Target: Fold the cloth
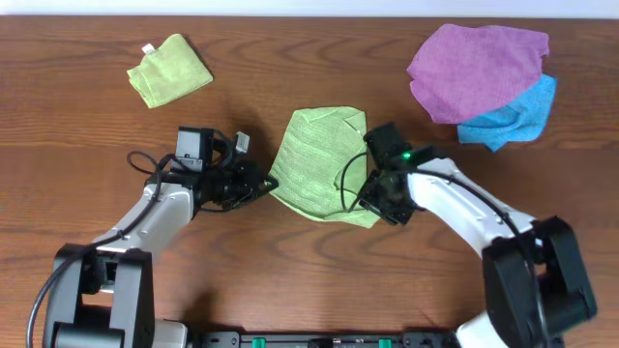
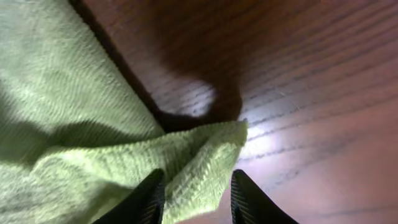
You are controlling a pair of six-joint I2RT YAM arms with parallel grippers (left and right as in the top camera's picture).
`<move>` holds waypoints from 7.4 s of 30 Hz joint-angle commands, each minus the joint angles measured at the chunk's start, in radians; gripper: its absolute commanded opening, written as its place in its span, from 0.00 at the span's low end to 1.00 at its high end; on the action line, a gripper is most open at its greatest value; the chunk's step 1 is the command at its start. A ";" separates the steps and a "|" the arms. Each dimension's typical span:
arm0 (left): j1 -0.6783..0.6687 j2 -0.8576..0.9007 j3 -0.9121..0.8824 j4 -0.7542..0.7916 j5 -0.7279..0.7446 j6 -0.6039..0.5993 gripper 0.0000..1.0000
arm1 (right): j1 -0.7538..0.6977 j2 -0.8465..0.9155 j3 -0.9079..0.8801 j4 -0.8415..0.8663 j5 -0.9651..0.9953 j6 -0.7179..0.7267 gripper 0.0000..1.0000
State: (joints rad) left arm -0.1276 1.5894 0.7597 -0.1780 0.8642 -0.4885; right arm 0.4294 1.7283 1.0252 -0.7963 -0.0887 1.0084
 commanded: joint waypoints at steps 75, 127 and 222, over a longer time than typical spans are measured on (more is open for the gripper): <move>0.062 -0.283 0.336 0.143 -0.074 -0.253 0.06 | 0.010 -0.452 0.211 0.347 0.250 -0.420 0.01; 0.053 0.150 0.648 0.075 -0.098 -0.068 0.06 | -0.095 -0.090 0.361 0.555 0.271 -0.737 0.01; 0.086 0.089 0.186 -0.099 -0.061 0.050 0.06 | 0.078 -0.262 -0.134 0.413 0.385 -0.509 0.01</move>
State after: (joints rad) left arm -0.0395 1.6958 0.9421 -0.3077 0.8413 -0.3714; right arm 0.5274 1.4780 0.8944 -0.3969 0.2672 0.5079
